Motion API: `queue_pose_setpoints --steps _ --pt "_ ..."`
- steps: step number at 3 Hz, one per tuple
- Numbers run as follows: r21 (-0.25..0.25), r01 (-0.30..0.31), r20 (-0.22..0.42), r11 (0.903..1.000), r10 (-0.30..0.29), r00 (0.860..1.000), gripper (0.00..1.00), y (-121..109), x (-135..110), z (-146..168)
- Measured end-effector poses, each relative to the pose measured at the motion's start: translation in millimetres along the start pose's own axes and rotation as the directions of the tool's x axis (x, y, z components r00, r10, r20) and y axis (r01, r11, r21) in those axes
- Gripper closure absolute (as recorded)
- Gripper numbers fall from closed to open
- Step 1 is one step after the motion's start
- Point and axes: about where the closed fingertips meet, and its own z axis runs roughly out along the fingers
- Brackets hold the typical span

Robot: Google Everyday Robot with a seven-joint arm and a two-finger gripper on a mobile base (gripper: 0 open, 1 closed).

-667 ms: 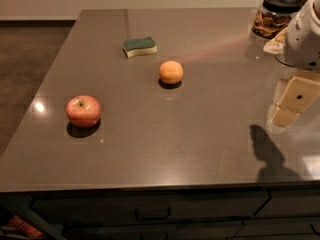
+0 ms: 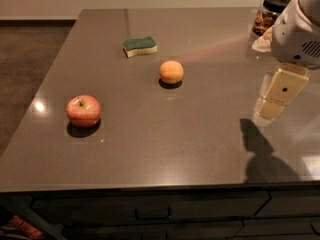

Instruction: Move orange near sponge

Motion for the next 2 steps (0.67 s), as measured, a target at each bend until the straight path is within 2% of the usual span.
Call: queue_pose_setpoints --steps 1,2 --pt "-0.037 -0.016 0.085 0.9992 0.019 0.996 0.0 -23.6 -37.4 28.4" --pt "-0.043 -0.044 0.128 0.9981 0.05 0.991 0.0 -39.9 -61.3 46.6"
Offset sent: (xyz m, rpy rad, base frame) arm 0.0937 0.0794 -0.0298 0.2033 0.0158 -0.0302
